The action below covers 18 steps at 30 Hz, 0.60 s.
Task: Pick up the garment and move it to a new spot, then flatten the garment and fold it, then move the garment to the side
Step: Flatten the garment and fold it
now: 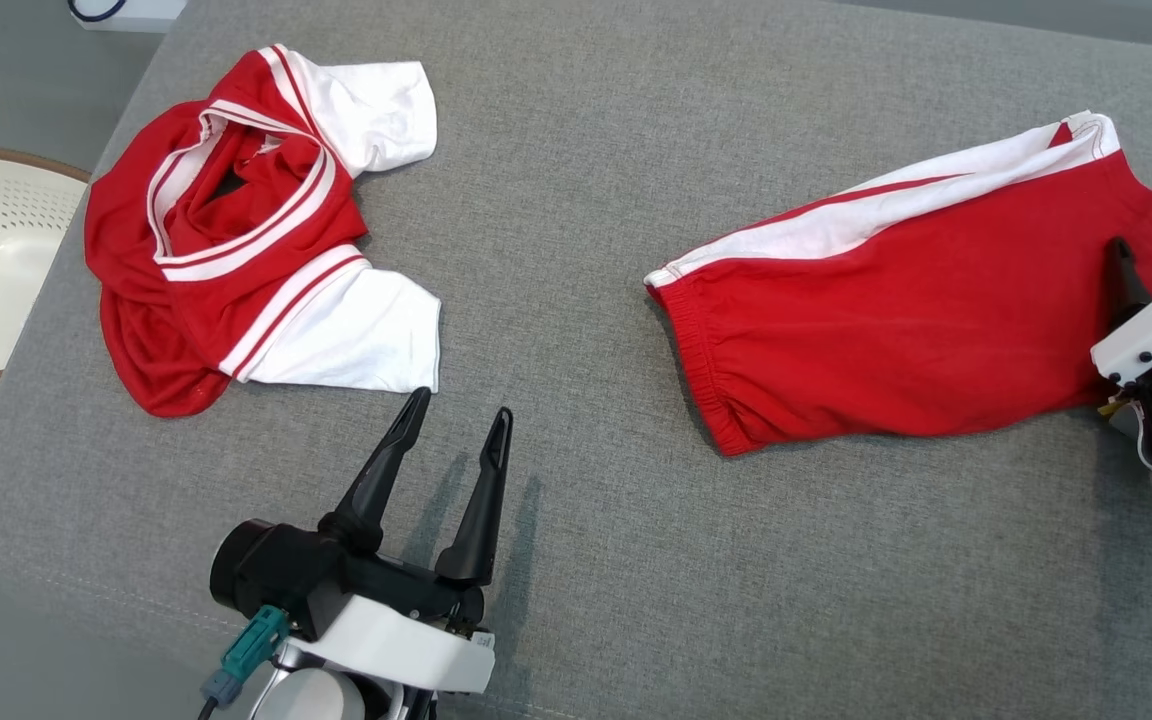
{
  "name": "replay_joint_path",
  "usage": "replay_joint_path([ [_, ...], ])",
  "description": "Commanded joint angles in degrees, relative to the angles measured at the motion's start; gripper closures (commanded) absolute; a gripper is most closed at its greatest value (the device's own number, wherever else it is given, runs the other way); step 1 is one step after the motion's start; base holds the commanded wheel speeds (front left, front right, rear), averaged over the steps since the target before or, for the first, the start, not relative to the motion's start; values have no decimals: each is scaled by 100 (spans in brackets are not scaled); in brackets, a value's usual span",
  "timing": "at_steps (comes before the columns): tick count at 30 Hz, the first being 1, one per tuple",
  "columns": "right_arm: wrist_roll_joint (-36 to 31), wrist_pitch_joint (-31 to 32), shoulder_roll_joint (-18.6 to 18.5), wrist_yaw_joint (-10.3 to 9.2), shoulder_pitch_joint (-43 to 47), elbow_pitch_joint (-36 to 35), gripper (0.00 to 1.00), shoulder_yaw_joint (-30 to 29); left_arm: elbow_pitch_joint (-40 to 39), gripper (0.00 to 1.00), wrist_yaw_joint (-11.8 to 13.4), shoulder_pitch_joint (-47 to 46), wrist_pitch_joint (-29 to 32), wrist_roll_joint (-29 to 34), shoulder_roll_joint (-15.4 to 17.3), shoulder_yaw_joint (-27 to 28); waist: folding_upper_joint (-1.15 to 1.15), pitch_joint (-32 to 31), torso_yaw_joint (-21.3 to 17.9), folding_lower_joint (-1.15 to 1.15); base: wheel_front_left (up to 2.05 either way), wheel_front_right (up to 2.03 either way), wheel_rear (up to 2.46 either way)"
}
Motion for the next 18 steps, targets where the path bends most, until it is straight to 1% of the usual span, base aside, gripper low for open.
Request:
replay_joint_path([
  [1,15,169,110,0,9,9,53,133,-129,0,27,-201,-27,-17,31,152,0,37,29,0,0,0,0],
  [2,7,232,120,0,-7,44,56,161,-119,0,30,-210,-27,-21,31,147,0,40,27,0,0,0,0],
  [3,0,277,131,0,-17,74,71,186,-105,0,31,-217,-27,-20,31,139,0,39,21,0,0,0,0],
  [4,6,295,138,0,-22,95,94,197,-88,0,27,-225,-27,-17,31,128,0,38,14,0,0,0,0],
  [5,12,281,144,0,-27,105,100,208,-78,0,23,-234,-27,-12,31,123,0,35,5,0,0,0,0],
  [11,27,31,240,0,48,47,100,346,-43,0,15,-227,-27,-3,30,153,0,-52,-155,0,0,0,0],
  [18,132,-480,307,0,446,-357,100,551,-60,0,-1,-197,-27,15,30,192,0,-199,-454,0,0,0,0],
])
